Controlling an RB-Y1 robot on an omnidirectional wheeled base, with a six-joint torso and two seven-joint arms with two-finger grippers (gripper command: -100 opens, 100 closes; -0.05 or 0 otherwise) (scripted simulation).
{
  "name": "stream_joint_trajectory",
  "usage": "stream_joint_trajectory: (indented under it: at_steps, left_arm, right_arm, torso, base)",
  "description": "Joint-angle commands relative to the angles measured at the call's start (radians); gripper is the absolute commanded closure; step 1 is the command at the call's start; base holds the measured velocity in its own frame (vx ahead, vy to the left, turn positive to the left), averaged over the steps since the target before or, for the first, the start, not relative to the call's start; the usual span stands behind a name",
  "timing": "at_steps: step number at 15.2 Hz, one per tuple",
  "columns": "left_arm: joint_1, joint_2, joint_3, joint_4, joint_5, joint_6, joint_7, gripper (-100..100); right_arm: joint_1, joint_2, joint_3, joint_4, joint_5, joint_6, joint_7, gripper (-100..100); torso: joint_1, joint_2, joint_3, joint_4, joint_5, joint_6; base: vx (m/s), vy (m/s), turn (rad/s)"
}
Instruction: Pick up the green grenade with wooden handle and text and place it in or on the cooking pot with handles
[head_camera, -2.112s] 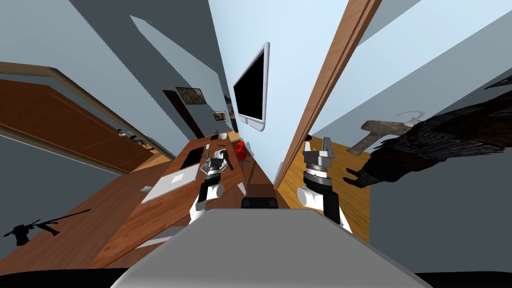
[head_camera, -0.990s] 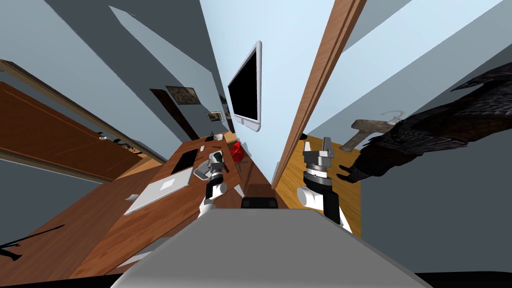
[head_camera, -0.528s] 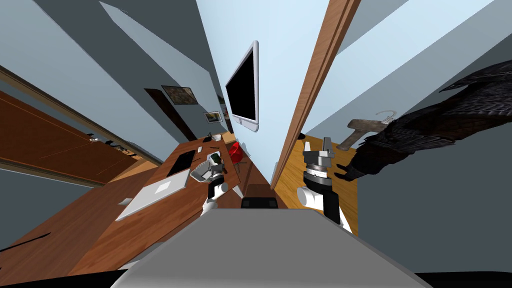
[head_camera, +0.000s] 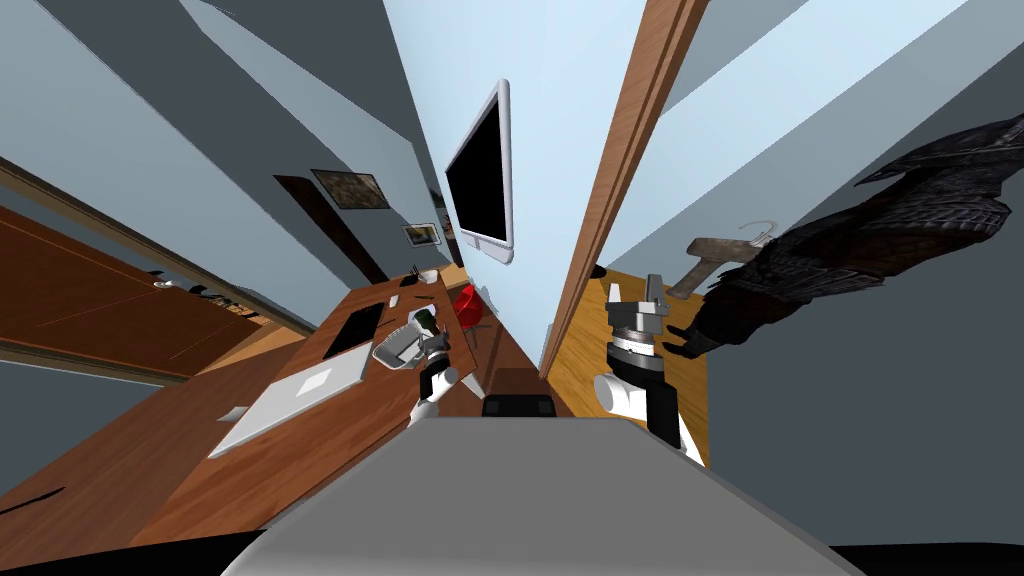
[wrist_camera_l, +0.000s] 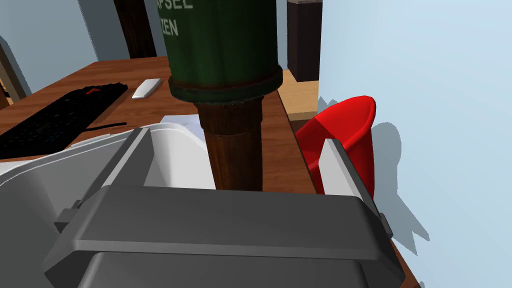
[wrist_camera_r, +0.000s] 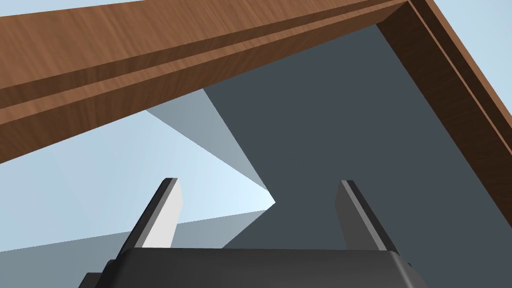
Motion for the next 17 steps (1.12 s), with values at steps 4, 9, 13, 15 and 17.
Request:
stream_joint_trajectory:
  at_steps: [4, 9, 13, 15, 17]
  left_arm:
    - [-0.032, 0.004, 0.003, 0.086, 0.045, -0.024, 0.056, -100]
    - [-0.063, 0.012, 0.007, 0.173, 0.098, -0.048, 0.115, -100]
    - [-0.103, 0.034, 0.036, 0.202, 0.113, -0.027, 0.113, -100]
    - [-0.094, 0.028, 0.028, 0.195, 0.11, -0.033, 0.113, 100]
    - [-0.093, 0.029, 0.029, 0.195, 0.11, -0.033, 0.113, 100]
  right_arm:
    - [0.0, 0.0, 0.0, 0.0, 0.0, 0.0, 0.0, 0]
    - [0.0, 0.0, 0.0, 0.0, 0.0, 0.0, 0.0, 0]
    - [0.0, 0.0, 0.0, 0.0, 0.0, 0.0, 0.0, 0]
    - [0.0, 0.0, 0.0, 0.0, 0.0, 0.0, 0.0, 0]
    - [0.0, 0.0, 0.0, 0.0, 0.0, 0.0, 0.0, 0]
  torso:
    - [0.0, 0.0, 0.0, 0.0, 0.0, 0.0]
    - [0.0, 0.0, 0.0, 0.0, 0.0, 0.0]
    - [0.002, 0.0, 0.0, 0.0, 0.0, 0.0]
    - [0.003, 0.0, 0.0, 0.0, 0.001, 0.0]
    - [0.002, 0.0, 0.0, 0.0, 0.001, 0.001]
  base:
    - [0.009, -0.015, -0.03]
    - [0.013, -0.015, -0.035]
    - [0.014, 0.006, -0.044]
    - [0.013, 0.018, -0.022]
    - [0.001, 0.003, 0.009]
